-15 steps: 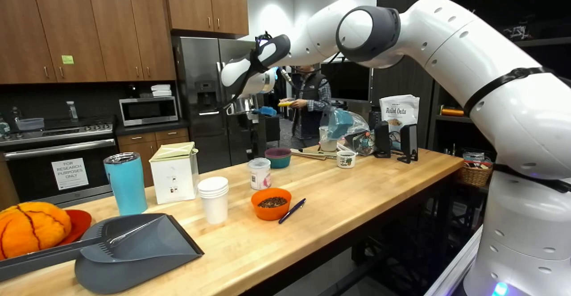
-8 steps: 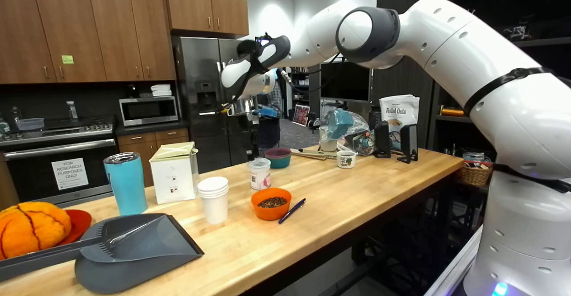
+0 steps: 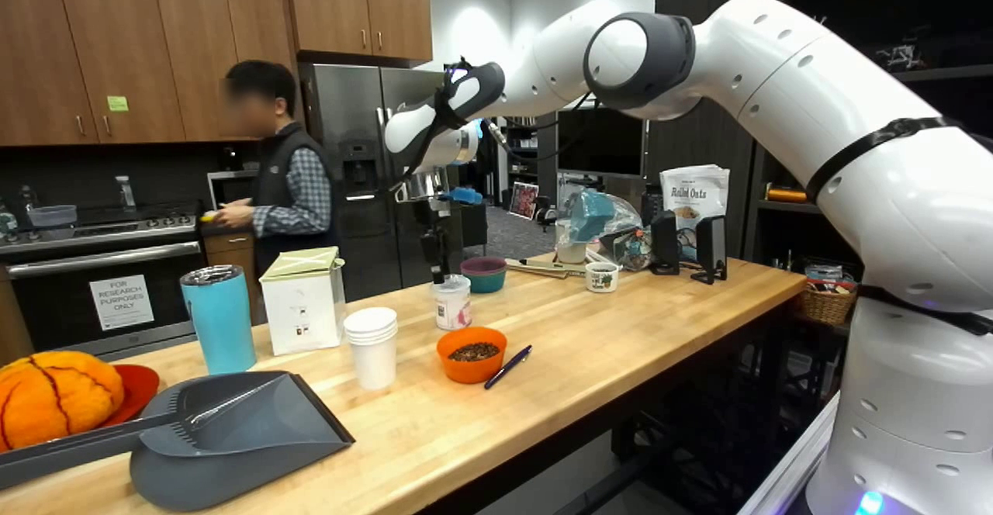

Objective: Remove the lid from the white can

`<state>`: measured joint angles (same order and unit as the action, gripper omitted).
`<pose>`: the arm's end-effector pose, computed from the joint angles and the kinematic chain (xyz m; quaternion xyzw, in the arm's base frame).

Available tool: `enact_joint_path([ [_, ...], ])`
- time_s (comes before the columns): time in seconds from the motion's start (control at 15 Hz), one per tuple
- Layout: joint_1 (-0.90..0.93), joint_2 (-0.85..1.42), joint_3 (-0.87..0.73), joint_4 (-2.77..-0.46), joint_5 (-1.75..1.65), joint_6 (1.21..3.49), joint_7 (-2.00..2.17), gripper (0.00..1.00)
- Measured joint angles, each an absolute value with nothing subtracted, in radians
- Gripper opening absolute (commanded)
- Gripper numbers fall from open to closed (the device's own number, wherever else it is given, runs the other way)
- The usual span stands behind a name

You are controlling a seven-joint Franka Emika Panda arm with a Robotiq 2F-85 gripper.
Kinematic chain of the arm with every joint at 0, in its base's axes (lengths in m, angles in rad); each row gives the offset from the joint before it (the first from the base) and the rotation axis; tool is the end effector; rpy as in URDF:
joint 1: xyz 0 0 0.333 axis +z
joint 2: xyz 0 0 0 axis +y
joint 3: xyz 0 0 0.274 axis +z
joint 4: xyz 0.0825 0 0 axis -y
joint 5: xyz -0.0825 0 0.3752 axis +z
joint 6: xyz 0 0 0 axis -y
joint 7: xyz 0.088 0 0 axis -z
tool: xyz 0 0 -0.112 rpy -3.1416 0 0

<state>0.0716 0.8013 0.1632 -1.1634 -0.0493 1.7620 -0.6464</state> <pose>0.6840 0.1309 0.2738 -0.9046 -0.4136 0.0868 0.0559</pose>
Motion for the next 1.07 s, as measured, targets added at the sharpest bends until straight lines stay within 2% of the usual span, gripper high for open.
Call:
enact_joint_path([
  [0.13, 0.071, 0.803, 0.163, -1.163, -0.049, 1.762, -0.641, 0.13],
  [0.27, 0.069, 0.804, 0.163, -1.163, -0.049, 1.762, -0.638, 0.02],
  [0.4, 0.069, 0.804, 0.163, -1.159, -0.047, 1.757, -0.637, 0.05],
  [0.47, 0.068, 0.804, 0.163, -1.156, -0.047, 1.754, -0.637, 0.03],
  [0.93, 0.069, 0.804, 0.165, -1.135, -0.034, 1.733, -0.636, 0.03],
  [1.07, 0.07, 0.804, 0.166, -1.131, -0.034, 1.728, -0.636, 0.0],
])
